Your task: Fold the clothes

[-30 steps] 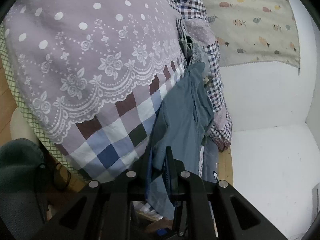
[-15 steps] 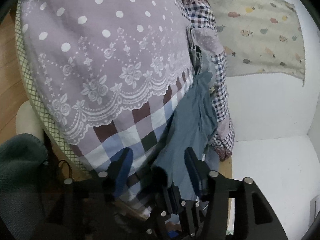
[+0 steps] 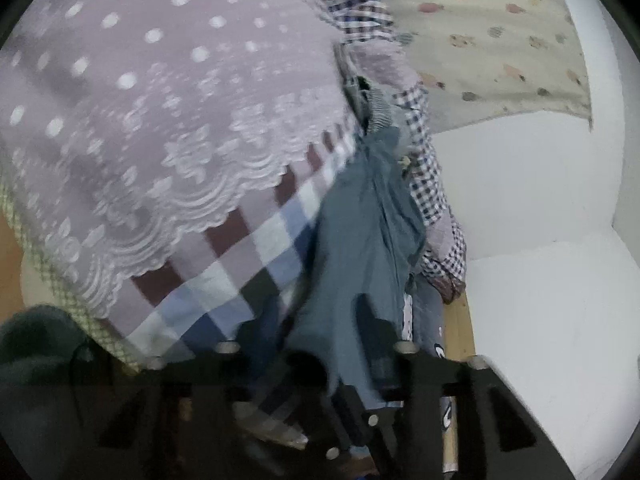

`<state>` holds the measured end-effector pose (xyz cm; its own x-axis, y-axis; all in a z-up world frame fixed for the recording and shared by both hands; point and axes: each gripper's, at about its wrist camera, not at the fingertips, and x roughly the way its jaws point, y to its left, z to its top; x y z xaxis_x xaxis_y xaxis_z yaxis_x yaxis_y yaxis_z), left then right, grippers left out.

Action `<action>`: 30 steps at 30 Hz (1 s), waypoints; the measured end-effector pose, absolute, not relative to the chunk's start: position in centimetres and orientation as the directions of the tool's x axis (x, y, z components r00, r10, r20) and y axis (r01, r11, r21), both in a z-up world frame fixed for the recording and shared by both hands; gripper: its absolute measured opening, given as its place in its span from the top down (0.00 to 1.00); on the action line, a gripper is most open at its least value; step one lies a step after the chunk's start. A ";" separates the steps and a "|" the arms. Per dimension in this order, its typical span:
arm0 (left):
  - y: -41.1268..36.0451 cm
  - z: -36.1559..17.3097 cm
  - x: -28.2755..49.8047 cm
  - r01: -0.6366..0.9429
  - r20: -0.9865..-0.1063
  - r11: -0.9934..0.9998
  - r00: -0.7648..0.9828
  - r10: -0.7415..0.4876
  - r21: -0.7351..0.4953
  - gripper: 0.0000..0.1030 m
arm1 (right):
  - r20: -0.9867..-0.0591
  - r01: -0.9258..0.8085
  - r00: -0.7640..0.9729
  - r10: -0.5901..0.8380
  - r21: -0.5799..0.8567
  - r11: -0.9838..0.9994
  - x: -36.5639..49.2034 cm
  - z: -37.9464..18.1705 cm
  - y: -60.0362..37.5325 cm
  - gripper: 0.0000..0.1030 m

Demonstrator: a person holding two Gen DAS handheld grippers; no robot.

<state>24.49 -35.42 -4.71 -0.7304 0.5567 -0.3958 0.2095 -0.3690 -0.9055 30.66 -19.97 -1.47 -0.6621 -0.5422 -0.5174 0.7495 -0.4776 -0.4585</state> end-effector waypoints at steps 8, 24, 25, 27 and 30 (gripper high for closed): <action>-36.0 -3.4 25.3 0.187 -0.368 -0.370 -0.776 0.513 -0.910 0.97 | -0.500 0.727 -0.686 -0.528 -0.483 -0.488 31.3 -1.7 -19.2 0.94; -36.1 -0.6 25.7 0.122 -0.286 -0.345 -0.830 0.479 -0.931 0.98 | -0.448 0.558 -0.827 -0.339 -0.582 -0.591 31.5 -2.9 -15.5 0.67; -36.1 -0.5 25.7 0.120 -0.284 -0.345 -0.832 0.476 -0.931 0.98 | -0.448 0.553 -0.830 -0.332 -0.591 -0.587 31.6 -3.0 -15.2 0.67; -36.0 -0.3 25.6 0.119 -0.280 -0.344 -0.837 0.470 -0.931 0.98 | -0.451 0.546 -0.835 -0.315 -0.609 -0.575 31.9 -3.4 -14.6 0.67; -35.8 0.0 25.5 0.114 -0.260 -0.319 -0.847 0.464 -0.941 0.98 | -0.454 0.524 -0.847 -0.275 -0.630 -0.573 32.0 -4.0 -13.2 0.67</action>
